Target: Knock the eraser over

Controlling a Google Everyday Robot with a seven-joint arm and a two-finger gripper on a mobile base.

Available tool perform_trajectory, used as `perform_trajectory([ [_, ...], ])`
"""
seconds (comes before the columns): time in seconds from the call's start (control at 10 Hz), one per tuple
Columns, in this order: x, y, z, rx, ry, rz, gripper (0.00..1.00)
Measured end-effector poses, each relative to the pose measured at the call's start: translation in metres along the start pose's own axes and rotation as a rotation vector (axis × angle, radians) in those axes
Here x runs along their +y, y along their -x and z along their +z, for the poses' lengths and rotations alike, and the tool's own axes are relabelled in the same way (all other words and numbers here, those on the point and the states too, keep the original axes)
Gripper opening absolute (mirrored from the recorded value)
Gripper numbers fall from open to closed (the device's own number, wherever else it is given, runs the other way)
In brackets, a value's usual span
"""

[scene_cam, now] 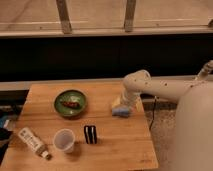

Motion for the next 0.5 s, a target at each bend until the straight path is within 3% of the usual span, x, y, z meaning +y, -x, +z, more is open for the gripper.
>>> perform_trajectory([
  [0.3, 0.0000, 0.0000, 0.0000, 0.000, 0.000, 0.000, 0.76],
  [0.5, 0.0000, 0.0000, 0.0000, 0.000, 0.000, 0.000, 0.62],
])
